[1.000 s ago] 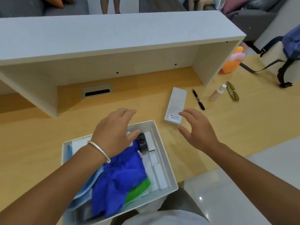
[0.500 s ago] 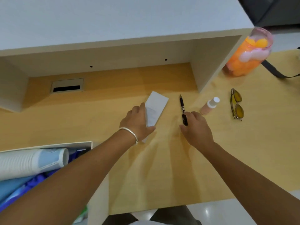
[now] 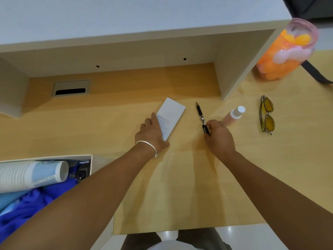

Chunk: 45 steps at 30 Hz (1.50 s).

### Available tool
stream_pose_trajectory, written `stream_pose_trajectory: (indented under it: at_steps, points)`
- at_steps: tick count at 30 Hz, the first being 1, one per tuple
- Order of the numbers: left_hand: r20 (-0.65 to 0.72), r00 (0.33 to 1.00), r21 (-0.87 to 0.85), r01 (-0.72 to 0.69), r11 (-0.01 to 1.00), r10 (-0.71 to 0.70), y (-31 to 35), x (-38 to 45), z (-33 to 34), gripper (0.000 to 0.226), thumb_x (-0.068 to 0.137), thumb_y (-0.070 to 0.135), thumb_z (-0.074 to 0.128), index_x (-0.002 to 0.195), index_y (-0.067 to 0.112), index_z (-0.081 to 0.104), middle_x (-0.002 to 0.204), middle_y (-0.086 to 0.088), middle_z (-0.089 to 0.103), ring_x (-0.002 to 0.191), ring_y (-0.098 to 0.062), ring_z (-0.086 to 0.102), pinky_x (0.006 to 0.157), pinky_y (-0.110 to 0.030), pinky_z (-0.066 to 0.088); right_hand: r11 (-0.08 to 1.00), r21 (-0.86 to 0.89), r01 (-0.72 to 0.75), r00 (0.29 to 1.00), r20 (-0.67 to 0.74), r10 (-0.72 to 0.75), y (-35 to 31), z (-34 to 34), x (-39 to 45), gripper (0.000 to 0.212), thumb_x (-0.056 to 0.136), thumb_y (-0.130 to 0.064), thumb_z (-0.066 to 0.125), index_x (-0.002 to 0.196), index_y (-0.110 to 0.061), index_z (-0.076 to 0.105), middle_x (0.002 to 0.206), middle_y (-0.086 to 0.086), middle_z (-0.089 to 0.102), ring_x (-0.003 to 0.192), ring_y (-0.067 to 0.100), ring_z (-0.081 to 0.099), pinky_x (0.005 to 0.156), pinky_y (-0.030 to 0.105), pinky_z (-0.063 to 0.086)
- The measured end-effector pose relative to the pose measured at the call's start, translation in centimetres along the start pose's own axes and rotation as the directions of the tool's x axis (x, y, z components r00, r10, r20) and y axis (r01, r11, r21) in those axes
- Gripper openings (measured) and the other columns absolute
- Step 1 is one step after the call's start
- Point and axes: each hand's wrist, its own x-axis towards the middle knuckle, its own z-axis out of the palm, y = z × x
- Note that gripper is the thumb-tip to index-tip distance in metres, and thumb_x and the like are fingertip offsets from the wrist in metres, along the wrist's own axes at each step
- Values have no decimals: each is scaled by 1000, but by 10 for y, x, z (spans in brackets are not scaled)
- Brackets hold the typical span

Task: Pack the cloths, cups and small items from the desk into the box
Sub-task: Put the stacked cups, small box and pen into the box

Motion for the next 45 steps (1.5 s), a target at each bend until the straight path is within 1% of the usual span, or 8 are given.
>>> stream_pose_trajectory:
  at_steps: [4, 14, 18, 23, 28, 36, 41, 45]
  points:
    - [-7, 999, -51, -41, 998, 40, -10, -12, -10, 117, 65, 44, 78, 149, 13, 3, 141, -7, 35, 124, -28, 41, 78, -36, 41, 998, 37, -41, 999, -5, 41, -5, 1, 0, 16, 85, -5, 56, 101, -9, 54, 92, 8, 58, 76, 30, 56, 60, 35, 44]
    - [-130, 943, -118, -320, 940, 305, -54, -87, -84, 89, 63, 40, 76, 136, 23, 28, 123, 1, 46, 106, -25, 49, 67, -33, 43, 939, 188, -288, 956, 107, 272, -38, 4, -20, 38, 77, -13, 69, 114, -12, 58, 100, 6, 68, 94, 27, 63, 81, 41, 52]
    - [-199, 894, -155, -434, 888, 402, -98, -135, -116, 85, 64, 43, 77, 134, 24, 34, 126, 3, 48, 108, -21, 50, 79, -37, 50, 883, 349, -313, 950, 107, 294, -72, 9, -43, 33, 76, -9, 72, 107, -15, 60, 90, 3, 67, 79, 22, 62, 63, 30, 47]
    - [-281, 827, -180, -545, 819, 488, -161, -186, -147, 86, 61, 43, 77, 134, 29, 35, 121, 11, 48, 101, -9, 46, 74, -29, 47, 852, 481, -207, 977, 54, 207, -123, 18, -80, 18, 79, -2, 68, 89, -16, 62, 76, 2, 61, 70, 23, 56, 63, 35, 47]
    - [-329, 823, -153, -531, 834, 464, -234, -205, -159, 89, 62, 45, 79, 136, 28, 33, 123, 8, 49, 104, -11, 48, 79, -37, 52, 769, 574, -283, 956, 100, 277, -169, 39, -112, 36, 82, -2, 70, 113, -14, 56, 80, 0, 57, 72, 17, 55, 69, 34, 45]
    - [-135, 874, -19, -473, 881, 467, -361, -225, -143, 89, 66, 34, 77, 142, 26, 32, 137, 7, 44, 120, -12, 44, 90, -29, 43, 747, 595, -297, 949, 95, 301, -203, 58, -150, 35, 82, -5, 71, 112, -18, 57, 84, 0, 60, 72, 14, 57, 67, 30, 47]
    - [-67, 864, 7, -500, 866, 499, -378, -223, -128, 85, 66, 25, 76, 142, 24, 38, 126, 4, 40, 112, -13, 41, 82, -23, 47, 763, 587, -271, 958, 89, 272, -208, 54, -156, 35, 82, -3, 70, 111, -18, 57, 81, -1, 60, 70, 12, 57, 64, 27, 47]
    - [-52, 881, 193, -452, 871, 469, -374, -218, -118, 83, 66, 24, 78, 141, 18, 45, 124, -5, 49, 114, -24, 47, 91, -34, 48, 788, 557, -261, 963, 94, 252, -205, 53, -153, 37, 82, -3, 71, 113, -19, 58, 84, 1, 60, 76, 15, 59, 67, 30, 47]
